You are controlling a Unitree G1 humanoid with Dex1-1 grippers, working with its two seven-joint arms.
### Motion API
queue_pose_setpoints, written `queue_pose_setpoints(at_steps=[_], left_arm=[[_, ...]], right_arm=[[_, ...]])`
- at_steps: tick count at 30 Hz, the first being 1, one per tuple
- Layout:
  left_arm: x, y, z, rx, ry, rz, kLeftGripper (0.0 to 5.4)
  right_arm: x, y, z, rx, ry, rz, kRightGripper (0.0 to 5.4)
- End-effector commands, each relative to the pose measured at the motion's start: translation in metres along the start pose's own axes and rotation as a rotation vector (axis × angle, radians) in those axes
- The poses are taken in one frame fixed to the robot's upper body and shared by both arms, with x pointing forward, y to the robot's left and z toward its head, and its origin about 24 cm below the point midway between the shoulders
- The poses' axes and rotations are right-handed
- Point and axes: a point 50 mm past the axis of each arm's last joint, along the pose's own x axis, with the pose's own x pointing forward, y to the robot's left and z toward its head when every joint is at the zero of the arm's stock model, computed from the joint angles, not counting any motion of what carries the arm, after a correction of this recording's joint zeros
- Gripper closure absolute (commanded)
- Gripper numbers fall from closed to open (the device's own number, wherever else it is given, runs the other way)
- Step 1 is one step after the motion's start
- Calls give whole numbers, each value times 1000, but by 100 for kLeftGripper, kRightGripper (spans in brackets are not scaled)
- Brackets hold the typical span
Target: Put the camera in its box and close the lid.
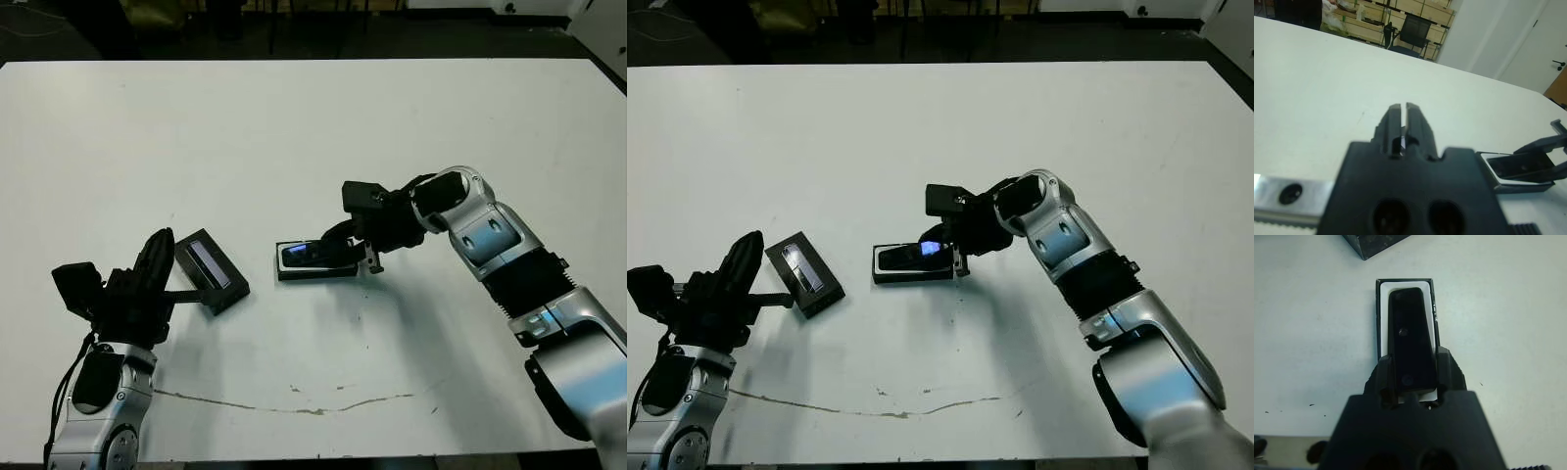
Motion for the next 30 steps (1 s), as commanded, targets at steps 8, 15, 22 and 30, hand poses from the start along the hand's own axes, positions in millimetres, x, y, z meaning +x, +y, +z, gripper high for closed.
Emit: queue_pose_setpoints(at_steps=[8, 15, 22, 30], left_arm=[[-2, 2, -5, 0, 33, 14, 540], [-2, 2, -5, 2, 31, 15, 540], [-2, 2, -5, -1, 32, 13, 540], [-1, 2, -4, -1, 29, 10, 540]], right_arm=[[9, 8, -7, 1, 9, 135, 248], [-3, 5, -4, -34, -59, 111, 97], [-26, 0, 2, -57, -102, 52, 3], [-61, 5, 13, 20, -270, -162, 3]])
